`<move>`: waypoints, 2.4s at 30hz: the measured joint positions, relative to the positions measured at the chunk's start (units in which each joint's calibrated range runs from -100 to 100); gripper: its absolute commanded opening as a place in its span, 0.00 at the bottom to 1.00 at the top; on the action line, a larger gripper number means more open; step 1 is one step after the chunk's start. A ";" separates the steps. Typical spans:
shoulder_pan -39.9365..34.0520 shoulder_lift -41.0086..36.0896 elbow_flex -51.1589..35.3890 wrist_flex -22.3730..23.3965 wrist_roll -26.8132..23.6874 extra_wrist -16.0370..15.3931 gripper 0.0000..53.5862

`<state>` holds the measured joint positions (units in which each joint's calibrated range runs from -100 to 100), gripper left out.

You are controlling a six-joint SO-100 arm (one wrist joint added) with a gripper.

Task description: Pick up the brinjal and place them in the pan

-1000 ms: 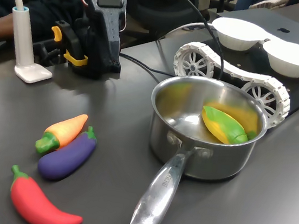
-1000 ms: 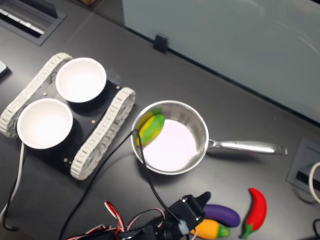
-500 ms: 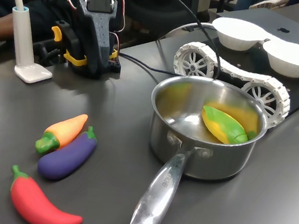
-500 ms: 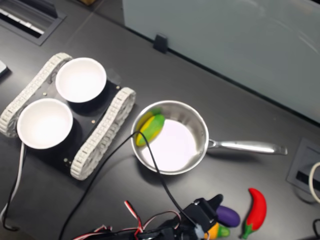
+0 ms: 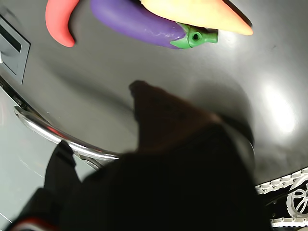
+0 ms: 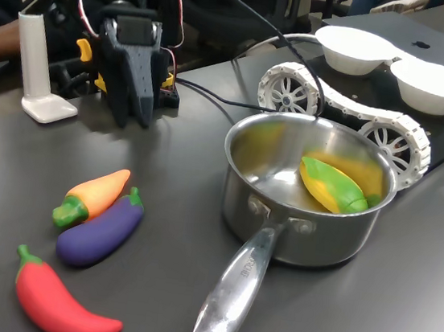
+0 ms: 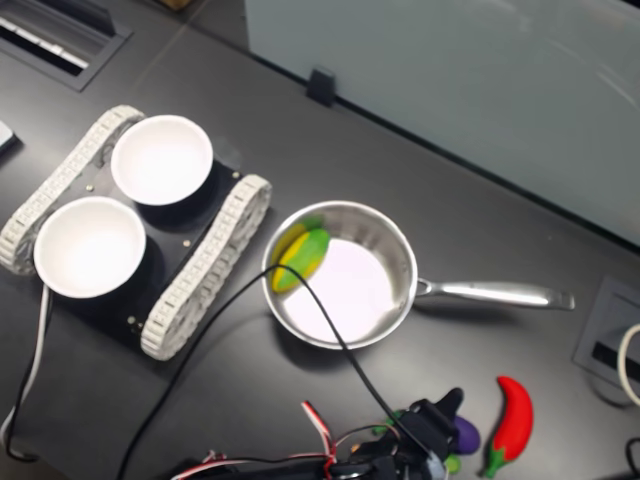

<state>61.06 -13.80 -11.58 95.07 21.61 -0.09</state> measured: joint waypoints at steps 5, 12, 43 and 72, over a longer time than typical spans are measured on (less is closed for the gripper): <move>-0.11 1.52 0.00 -1.27 1.56 0.00 0.58; -0.11 4.12 0.00 -1.44 3.17 0.00 0.58; 0.44 9.93 6.15 -9.01 4.00 5.33 0.70; 0.33 11.28 10.68 -13.17 4.00 5.33 0.69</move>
<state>61.39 -2.53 -0.90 81.90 25.62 5.23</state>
